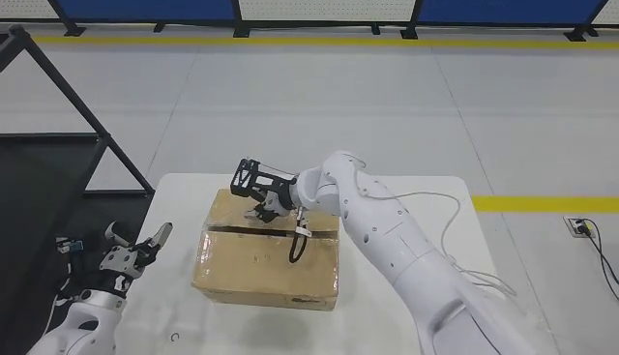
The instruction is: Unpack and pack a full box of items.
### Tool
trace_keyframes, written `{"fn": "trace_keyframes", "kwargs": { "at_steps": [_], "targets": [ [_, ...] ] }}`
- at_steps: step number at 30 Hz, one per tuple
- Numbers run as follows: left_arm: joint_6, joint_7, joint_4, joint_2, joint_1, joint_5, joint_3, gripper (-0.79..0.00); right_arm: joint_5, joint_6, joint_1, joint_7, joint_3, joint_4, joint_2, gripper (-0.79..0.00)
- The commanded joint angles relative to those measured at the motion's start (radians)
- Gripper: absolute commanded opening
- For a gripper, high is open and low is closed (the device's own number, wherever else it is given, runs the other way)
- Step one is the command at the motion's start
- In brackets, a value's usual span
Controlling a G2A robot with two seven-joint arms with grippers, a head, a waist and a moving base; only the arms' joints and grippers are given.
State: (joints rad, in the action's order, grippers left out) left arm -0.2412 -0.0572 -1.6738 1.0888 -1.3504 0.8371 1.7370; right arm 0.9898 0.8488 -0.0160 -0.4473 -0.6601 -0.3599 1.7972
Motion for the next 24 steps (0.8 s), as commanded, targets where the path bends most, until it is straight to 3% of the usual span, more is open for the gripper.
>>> {"fn": "trace_keyframes", "kwargs": {
  "at_steps": [1, 4, 7, 8, 9, 18, 24],
  "targets": [
    [-0.001, 0.001, 0.001, 0.000, -0.001, -0.002, 0.002, 0.000, -0.016, 0.013, -0.002, -0.019, -0.002, 0.011, 0.005, -0.416],
    [-0.001, 0.000, 0.003, 0.000, -0.001, -0.002, 0.005, 0.000, -0.035, 0.029, -0.006, -0.043, -0.003, 0.025, 0.013, -0.425],
    [-0.001, 0.001, 0.006, 0.001, -0.001, -0.003, 0.006, 0.000, -0.047, 0.035, -0.011, -0.058, -0.003, 0.037, 0.020, -0.594],
    [-0.001, 0.001, 0.007, 0.001, -0.001, -0.003, 0.006, 0.000, -0.050, 0.038, -0.013, -0.060, -0.003, 0.040, 0.022, -0.757],
    [-0.001, 0.001, 0.008, 0.001, -0.001, -0.002, 0.006, 0.000, -0.053, 0.044, -0.015, -0.060, -0.003, 0.043, 0.024, -0.785],
    [-0.001, -0.003, 0.007, 0.002, 0.005, -0.001, 0.003, 0.000, -0.043, 0.068, -0.031, -0.026, -0.003, 0.059, 0.026, -0.785],
    [-0.005, -0.008, -0.010, 0.004, 0.000, 0.006, -0.002, 0.000, 0.068, 0.041, -0.027, 0.092, 0.020, -0.003, 0.012, -0.785]
  ]
}}
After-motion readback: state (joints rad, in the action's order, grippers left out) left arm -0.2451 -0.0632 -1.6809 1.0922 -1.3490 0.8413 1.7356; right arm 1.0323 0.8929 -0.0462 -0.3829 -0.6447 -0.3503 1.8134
